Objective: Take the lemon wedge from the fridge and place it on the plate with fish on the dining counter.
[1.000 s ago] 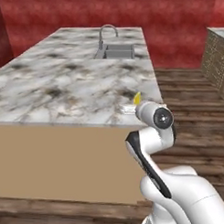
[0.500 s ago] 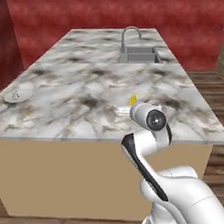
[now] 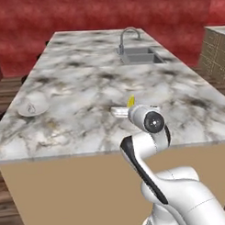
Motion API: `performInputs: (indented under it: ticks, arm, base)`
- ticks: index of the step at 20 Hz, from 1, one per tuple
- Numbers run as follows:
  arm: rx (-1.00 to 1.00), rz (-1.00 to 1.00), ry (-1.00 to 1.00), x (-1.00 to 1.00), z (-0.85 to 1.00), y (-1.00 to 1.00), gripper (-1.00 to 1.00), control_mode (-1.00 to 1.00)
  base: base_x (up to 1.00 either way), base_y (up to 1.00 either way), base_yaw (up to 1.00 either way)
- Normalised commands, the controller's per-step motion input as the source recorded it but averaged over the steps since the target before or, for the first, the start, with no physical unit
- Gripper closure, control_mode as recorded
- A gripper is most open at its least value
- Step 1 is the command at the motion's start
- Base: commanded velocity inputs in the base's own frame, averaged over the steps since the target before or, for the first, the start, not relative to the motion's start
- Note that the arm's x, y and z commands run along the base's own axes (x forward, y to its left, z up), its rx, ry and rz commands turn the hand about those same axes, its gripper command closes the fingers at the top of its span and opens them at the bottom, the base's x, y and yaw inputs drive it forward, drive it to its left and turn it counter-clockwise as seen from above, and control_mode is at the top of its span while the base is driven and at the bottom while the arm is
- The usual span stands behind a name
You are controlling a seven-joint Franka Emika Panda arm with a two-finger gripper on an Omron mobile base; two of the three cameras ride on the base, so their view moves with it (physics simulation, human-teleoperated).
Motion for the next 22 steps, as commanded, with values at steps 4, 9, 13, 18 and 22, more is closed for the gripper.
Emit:
performInputs:
  ticks: [4, 9, 13, 18, 22]
  arm:
    - [0.0, 0.0, 0.0, 0.0, 0.0, 0.0, 1.0, 1.0]
    - [0.0, 0.0, 0.0, 0.0, 0.0, 0.0, 1.0, 1.0]
    - [0.0, 0.0, 0.0, 0.0, 0.0, 0.0, 1.0, 1.0]
    - [0.0, 0.0, 0.0, 0.0, 0.0, 0.0, 1.0, 1.0]
    - [0.0, 0.0, 0.0, 0.0, 0.0, 0.0, 1.0, 1.0]
  base:
    - [0.31, 1.0, -0.32]
    - [0.27, 1.0, -0.32]
    - [0.21, 1.0, -0.28]
    - [0.18, 1.0, -0.27]
    - [0.19, 1.0, -0.28]
